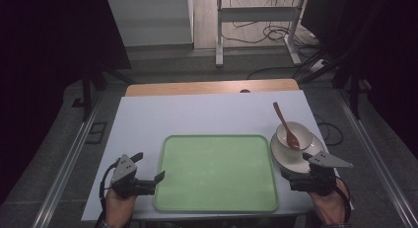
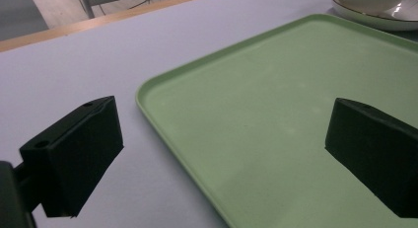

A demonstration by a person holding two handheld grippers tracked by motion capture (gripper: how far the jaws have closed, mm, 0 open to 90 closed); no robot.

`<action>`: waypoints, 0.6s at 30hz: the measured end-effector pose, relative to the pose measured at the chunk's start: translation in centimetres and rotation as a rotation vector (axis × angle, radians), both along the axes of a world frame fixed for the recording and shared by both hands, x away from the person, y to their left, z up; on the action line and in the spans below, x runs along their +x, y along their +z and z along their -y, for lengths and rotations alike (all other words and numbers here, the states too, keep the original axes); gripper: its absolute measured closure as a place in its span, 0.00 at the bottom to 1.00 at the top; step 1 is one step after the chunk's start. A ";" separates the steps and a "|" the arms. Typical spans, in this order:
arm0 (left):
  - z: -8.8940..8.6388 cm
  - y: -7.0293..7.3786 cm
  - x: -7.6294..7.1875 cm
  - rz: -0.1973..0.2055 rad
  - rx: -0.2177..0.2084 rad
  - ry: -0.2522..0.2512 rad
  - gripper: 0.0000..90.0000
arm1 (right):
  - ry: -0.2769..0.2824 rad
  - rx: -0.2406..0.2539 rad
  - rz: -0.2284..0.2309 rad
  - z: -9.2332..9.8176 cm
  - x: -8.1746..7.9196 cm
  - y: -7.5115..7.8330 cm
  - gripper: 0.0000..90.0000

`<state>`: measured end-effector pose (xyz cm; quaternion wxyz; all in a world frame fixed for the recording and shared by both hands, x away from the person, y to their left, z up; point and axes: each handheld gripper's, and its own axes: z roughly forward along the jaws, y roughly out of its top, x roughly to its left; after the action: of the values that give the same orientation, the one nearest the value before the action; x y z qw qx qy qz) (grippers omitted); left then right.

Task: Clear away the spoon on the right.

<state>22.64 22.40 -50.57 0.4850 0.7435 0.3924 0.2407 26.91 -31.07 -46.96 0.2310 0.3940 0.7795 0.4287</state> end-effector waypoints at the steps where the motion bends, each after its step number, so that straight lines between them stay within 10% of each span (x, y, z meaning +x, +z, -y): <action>1: 0.0 0.0 0.0 0.000 -0.002 -0.004 0.01 | 0.003 0.008 0.010 0.0 0.1 0.1 0.01; 18: 0.1 -0.1 -0.1 0.019 0.005 0.005 0.01 | 0.007 -0.052 -0.009 -0.3 0.6 -0.6 0.00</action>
<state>22.59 22.26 -50.64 0.4861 0.7416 0.3889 0.2500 27.49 -30.78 -47.54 0.2362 0.3869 0.7928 0.4074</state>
